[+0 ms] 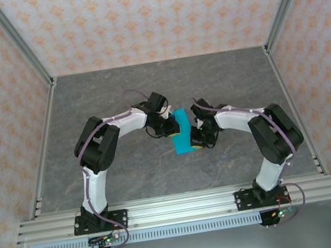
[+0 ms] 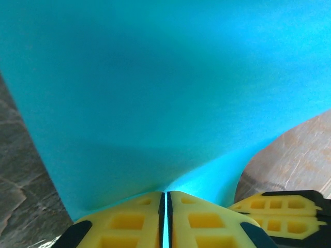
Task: Fold a paper plane with a square sheet of paper (fold left side to right side)
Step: Hold the square sheet of paper at the center of the table, then first fold the square sheet of paper in half at the center of the table.
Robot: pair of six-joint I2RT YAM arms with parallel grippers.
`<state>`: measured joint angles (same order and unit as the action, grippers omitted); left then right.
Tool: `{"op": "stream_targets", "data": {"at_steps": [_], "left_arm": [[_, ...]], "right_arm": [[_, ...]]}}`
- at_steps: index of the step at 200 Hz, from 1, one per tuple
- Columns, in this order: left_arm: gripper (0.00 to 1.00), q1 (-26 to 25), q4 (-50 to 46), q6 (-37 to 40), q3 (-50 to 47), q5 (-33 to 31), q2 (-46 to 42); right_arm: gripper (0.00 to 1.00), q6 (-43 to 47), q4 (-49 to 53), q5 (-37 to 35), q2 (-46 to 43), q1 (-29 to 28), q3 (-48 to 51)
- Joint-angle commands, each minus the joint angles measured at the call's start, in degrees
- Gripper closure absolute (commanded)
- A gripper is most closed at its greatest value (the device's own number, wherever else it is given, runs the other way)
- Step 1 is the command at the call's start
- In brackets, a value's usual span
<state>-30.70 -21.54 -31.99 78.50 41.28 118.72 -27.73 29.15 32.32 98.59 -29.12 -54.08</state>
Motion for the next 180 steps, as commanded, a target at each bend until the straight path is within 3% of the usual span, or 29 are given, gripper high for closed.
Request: {"op": "stream_targets", "data": {"at_steps": [1, 109, 180], "left_arm": [[0.87, 0.7, -3.2, 0.8, 2.8, -2.3, 1.9], [0.89, 4.3, -5.1, 5.8, 6.6, -3.7, 5.0], [0.89, 7.7, -3.1, 6.8, 8.8, -4.3, 7.6]], "right_arm": [[0.92, 0.7, 4.2, -7.0, 3.7, -0.2, 1.7], [0.92, 2.8, 10.1, -12.8, 5.1, -0.1, 0.9], [0.92, 3.3, 10.7, -12.8, 5.9, -0.2, 1.2]]}}
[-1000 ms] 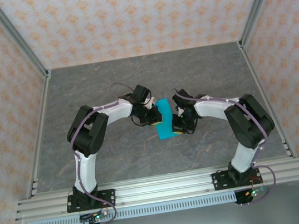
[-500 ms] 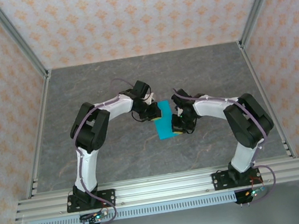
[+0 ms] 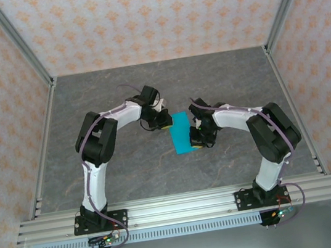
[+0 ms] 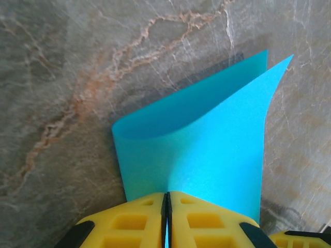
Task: Fold a paper plane with a square sheet of paper (fold left side to right side)
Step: First fold the square sheet of paper in half at the center of the table.
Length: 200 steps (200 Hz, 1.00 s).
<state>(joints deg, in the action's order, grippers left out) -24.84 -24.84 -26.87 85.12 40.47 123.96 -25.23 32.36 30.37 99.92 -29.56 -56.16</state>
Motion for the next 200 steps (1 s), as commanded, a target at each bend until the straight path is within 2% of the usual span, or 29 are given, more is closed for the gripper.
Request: {"op": "stream_targets", "data": {"at_steps": [1, 109, 141, 169, 200], "left_arm": [[0.89, 1.9, 0.2, 1.6, 2.2, -3.5, 2.4], [0.89, 7.1, -4.9, 1.6, 17.7, -2.8, 9.9], [0.89, 7.4, -3.5, 2.4, 14.2, -2.6, 5.0], [0.89, 7.0, 2.4, -0.1, 5.7, 1.3, -1.9], [0.89, 3.7, 6.2, -0.9, -2.1, 4.3, -5.8]], "right_arm": [[0.92, 0.8, 7.5, -10.9, 4.6, 0.3, 3.3], [0.93, 0.2, 6.6, -9.6, 4.2, 0.3, 4.1], [0.93, -0.5, 5.7, -8.7, 4.3, 0.3, 3.8], [0.93, -0.3, 5.7, -8.8, 4.6, 0.3, 3.4], [0.93, -0.2, 5.7, -8.6, 5.2, 0.3, 3.1]]}}
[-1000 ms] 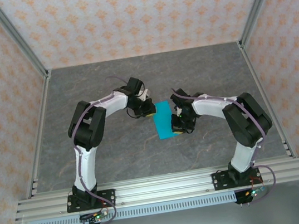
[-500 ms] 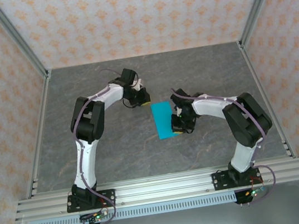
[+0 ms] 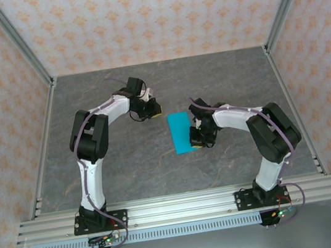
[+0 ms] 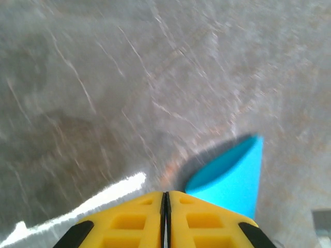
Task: Fold a paper plane with a square sheet of paper (fold left side to right side)
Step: First fold the square sheet of paper in half at the center of the table.
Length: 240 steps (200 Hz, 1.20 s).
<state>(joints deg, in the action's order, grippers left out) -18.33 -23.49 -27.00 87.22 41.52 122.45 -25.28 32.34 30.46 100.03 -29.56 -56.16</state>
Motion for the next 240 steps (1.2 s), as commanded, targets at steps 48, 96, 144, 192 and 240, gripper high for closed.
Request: {"op": "stream_targets", "data": {"at_steps": [48, 96, 144, 192, 240], "left_arm": [[0.89, -7.9, 11.5, -2.2, -9.6, 2.8, -3.3], [0.89, -8.3, 16.9, -2.1, -13.4, -0.1, -2.1], [0.9, -8.3, 18.9, -1.1, -15.5, -2.3, -1.3], [0.91, -8.0, 17.3, 0.8, -14.3, -6.8, -1.0], [0.91, -6.0, 15.8, 1.0, -10.3, -8.7, 0.9]], "right_arm": [[0.93, 0.0, 6.2, -8.6, 5.5, 0.3, 2.5], [0.93, 0.0, 6.8, -8.9, 5.5, 0.2, 1.9], [0.93, 0.3, 7.2, -9.1, 5.3, 0.2, 1.9], [0.93, 0.4, 7.6, -9.6, 5.5, 0.2, 2.0], [0.93, 0.7, 7.8, -9.5, 5.5, 0.2, 2.1]]}}
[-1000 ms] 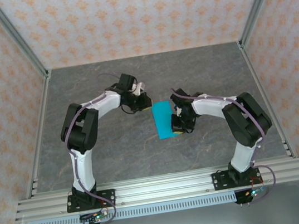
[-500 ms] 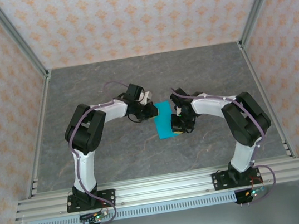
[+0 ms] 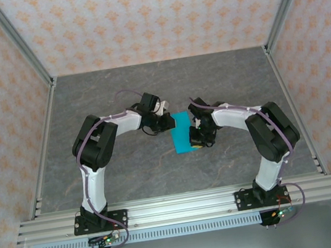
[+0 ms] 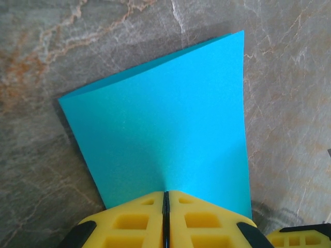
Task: Fold a paper plane with a square sheet of paper (fold left side to right side)
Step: First fold the square sheet of paper in half at the center of the table.
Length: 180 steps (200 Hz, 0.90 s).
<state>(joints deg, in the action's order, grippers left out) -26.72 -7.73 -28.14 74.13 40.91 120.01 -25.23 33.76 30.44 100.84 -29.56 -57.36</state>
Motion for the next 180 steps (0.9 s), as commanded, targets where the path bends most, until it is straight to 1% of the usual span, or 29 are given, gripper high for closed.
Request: {"op": "stream_targets", "data": {"at_steps": [1, 66, 125, 149, 166, 180], "left_arm": [[0.91, 2.5, 0.0, 2.1, 2.9, -8.2, 3.4], [0.91, 5.8, -0.8, 2.0, 8.3, -8.8, 7.0], [0.91, 8.1, -4.5, 2.7, 14.5, -8.4, 10.3], [0.91, 8.4, -4.4, 2.8, 13.7, -8.0, 8.6], [0.9, 8.6, -4.0, 3.1, 12.0, -8.3, 5.4], [0.9, 8.7, -3.6, 2.9, 9.9, -8.2, 2.2]], "right_arm": [[0.93, 0.6, 6.4, -9.5, 4.7, 0.2, 3.3], [0.93, 0.7, 6.4, -9.3, 4.9, 0.2, 3.3], [0.92, 0.6, 5.6, -8.5, 4.6, 0.2, 3.7], [0.91, 0.3, 1.8, -5.0, 2.9, 0.2, 4.2], [0.88, 0.1, -1.5, -1.7, 1.0, 0.2, 3.6], [0.85, -0.4, -3.9, -0.6, -1.4, 0.2, 2.7]]}}
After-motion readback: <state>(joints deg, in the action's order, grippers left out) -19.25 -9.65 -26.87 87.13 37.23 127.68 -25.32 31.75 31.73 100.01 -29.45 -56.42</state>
